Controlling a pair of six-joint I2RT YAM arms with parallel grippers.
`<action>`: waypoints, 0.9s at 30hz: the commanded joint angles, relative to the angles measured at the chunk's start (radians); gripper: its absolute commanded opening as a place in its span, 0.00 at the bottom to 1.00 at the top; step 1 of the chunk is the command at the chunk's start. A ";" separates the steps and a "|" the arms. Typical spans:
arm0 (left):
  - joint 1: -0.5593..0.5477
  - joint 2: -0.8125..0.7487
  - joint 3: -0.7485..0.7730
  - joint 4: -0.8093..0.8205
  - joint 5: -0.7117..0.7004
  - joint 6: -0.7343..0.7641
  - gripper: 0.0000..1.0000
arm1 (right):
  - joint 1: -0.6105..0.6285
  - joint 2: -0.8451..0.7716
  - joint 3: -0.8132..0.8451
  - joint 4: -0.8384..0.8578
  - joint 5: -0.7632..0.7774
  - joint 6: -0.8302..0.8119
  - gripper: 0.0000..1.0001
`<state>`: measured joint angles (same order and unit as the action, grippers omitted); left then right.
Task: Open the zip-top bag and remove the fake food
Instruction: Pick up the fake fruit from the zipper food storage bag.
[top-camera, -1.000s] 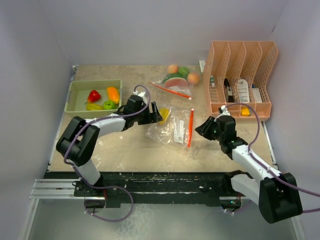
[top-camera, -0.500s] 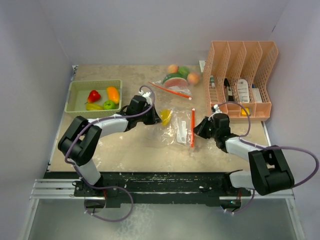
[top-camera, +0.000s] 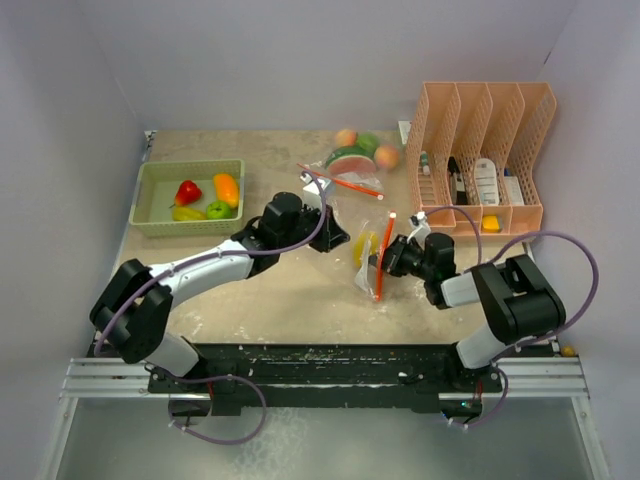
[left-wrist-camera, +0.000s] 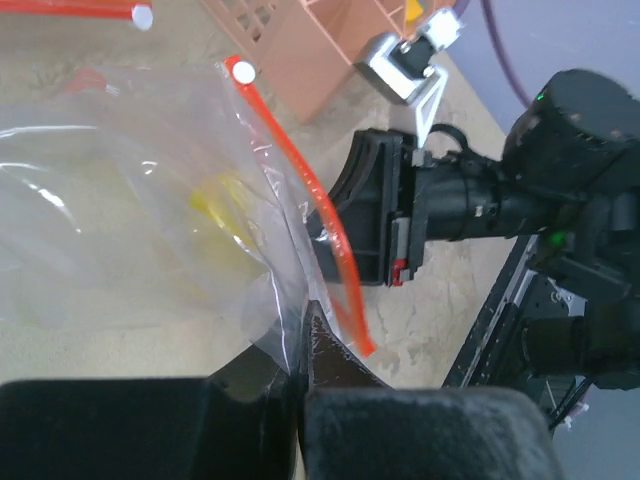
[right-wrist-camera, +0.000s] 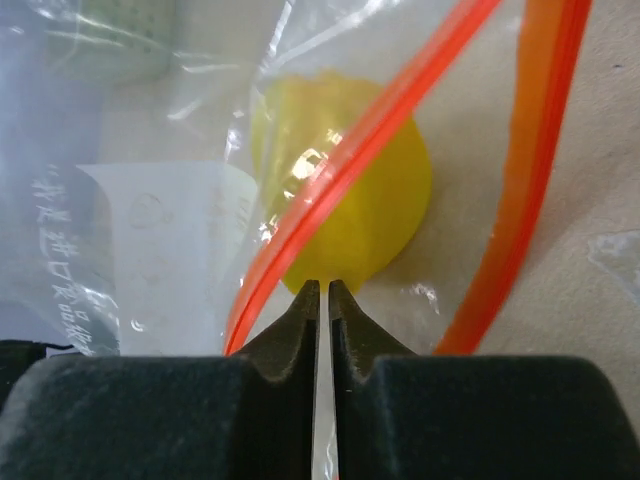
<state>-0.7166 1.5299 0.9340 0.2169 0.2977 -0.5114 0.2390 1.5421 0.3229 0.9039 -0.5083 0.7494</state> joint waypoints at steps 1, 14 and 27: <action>-0.007 -0.013 -0.022 0.059 -0.056 0.054 0.00 | -0.006 0.071 -0.012 0.272 -0.096 0.060 0.13; -0.008 0.115 -0.036 0.043 -0.103 -0.025 0.00 | -0.004 -0.023 -0.012 0.132 0.029 -0.042 0.54; -0.007 0.150 -0.026 0.055 -0.088 -0.050 0.00 | 0.024 -0.071 0.137 -0.328 0.377 -0.231 0.59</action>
<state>-0.7269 1.6752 0.8742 0.2478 0.2050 -0.5415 0.2497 1.4441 0.4175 0.6678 -0.2440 0.5743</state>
